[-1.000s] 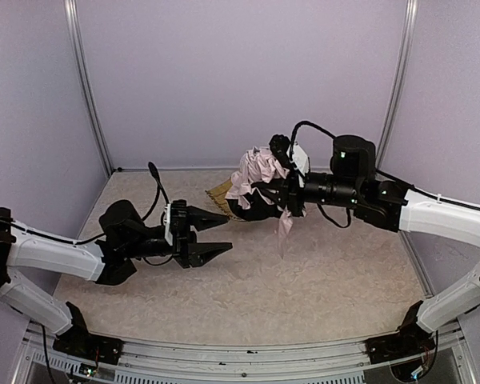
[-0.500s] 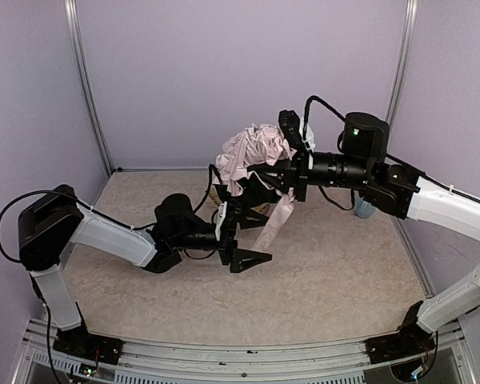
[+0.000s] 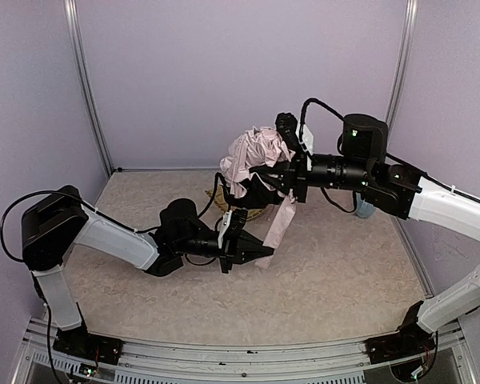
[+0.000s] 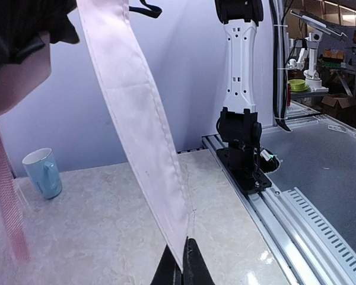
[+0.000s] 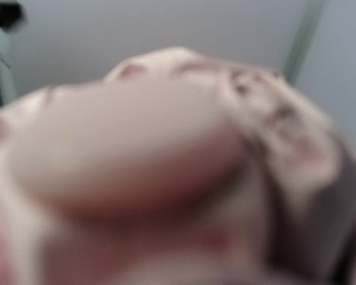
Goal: Put away the umbrella
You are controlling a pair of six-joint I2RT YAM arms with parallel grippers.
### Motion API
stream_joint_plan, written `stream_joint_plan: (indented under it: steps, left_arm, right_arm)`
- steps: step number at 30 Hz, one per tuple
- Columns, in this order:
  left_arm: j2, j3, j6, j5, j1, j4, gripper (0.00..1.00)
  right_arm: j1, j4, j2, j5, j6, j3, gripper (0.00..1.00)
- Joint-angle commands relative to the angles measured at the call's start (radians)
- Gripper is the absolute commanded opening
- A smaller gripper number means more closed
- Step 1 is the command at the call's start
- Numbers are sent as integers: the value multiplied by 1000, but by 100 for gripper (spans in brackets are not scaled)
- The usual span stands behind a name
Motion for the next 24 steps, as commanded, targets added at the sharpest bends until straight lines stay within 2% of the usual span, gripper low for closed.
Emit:
stream_joint_plan:
  steps: [1, 5, 9, 12, 15, 19, 24]
  left_arm:
    - [-107, -92, 31, -4, 33, -113, 0]
    - [-236, -160, 157, -78, 48, -339, 0]
    - [-273, -166, 279, -184, 58, -580, 0]
    - [-250, -164, 300, -216, 89, -685, 0]
    - [-213, -163, 308, -271, 127, -720, 0]
    - [-152, -100, 293, -253, 182, -796, 0]
    - [-100, -62, 294, -290, 186, -813, 0]
  right_arm:
    - [-31, -115, -39, 233, 4, 55, 0]
    - [-107, -251, -37, 413, 30, 58, 0]
    - [-159, -308, -46, 445, 33, 44, 0]
    - [-170, -311, -60, 402, 27, 42, 0]
    - [-171, -317, -70, 331, 12, 32, 0]
    - [-171, -305, -91, 217, -3, 3, 0]
    - [-171, -274, -137, 141, -16, -5, 0]
